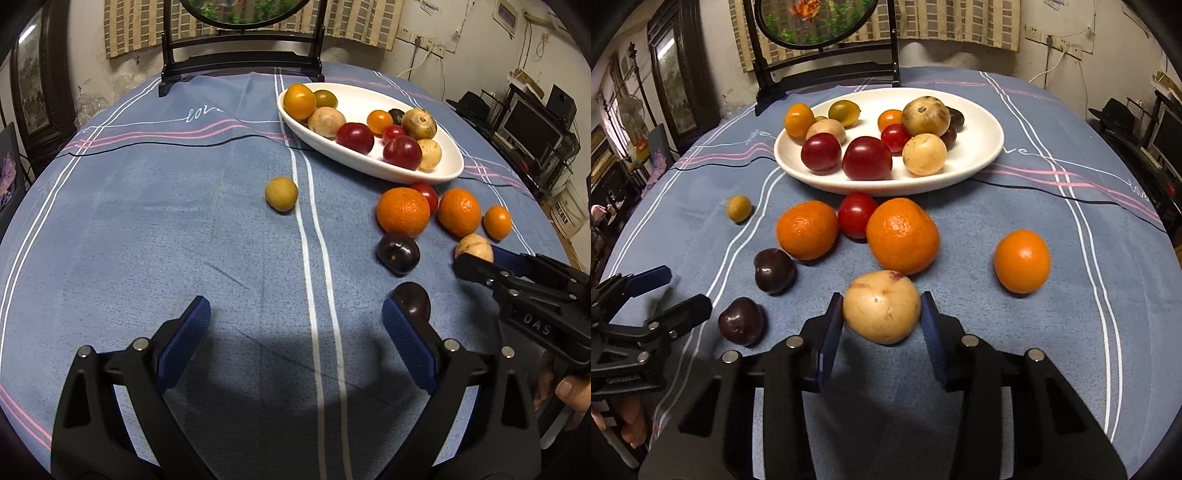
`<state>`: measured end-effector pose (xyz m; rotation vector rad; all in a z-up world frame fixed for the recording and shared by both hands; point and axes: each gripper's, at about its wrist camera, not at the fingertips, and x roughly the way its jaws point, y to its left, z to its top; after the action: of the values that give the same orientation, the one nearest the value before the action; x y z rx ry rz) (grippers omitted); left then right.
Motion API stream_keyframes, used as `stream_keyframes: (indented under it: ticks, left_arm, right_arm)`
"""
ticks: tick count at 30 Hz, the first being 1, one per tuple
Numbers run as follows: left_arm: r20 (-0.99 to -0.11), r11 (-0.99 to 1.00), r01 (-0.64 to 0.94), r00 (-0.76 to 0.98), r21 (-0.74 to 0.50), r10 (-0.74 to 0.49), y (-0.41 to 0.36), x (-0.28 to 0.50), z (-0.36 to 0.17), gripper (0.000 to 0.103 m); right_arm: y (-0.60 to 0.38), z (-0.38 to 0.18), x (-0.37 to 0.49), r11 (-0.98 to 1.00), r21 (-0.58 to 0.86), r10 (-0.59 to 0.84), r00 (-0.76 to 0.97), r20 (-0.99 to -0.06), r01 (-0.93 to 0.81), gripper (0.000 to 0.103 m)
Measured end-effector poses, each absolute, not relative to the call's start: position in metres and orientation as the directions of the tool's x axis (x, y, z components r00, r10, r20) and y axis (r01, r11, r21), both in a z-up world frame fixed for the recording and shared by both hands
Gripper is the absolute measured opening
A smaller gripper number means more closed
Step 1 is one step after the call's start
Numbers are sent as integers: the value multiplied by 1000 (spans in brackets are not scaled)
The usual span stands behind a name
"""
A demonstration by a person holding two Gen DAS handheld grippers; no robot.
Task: Organize fruits
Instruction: 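Grasp the pale tan fruit with the right tool while the left tool grasps a dark purple plum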
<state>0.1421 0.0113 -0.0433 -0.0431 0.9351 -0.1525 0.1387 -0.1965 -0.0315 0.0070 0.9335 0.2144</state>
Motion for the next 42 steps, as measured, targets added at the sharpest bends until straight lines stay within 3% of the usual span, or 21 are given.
stream_keyframes:
  ticks: [9,26,28,31,34,36,42]
  left_arm:
    - [-777,983,184,619,-1,-116,-11,134,-37,96]
    - [-802,964,258,560,-69,-208,-36,130,-40,95]
    - [-808,963,264,554,-60,-202,-40,132,-42,90]
    - [-826,955,283,517,-83,-225,-43,138,-48,61]
    - [-822,949,309,525,-60,-223,-49,138,-48,45]
    - [-817,939,340,527,-51,-235,-54,135,-47,28]
    - [-818,939,340,527,-45,-230,-52,133,-43,28]
  right_arm:
    - [-229,-31,118,976,167,220,584,-781,-143,43]
    - [-240,-33,110,969,206,246,591,-769,-136,43]
    - [-240,-33,109,969,209,248,591,-768,-136,43]
    - [-240,-34,110,967,213,252,589,-768,-137,43]
    - [-240,-34,110,967,214,253,589,-767,-137,43]
    - [-241,-34,109,967,214,254,589,-767,-137,43]
    - [-241,-34,109,967,214,254,589,-767,-138,43]
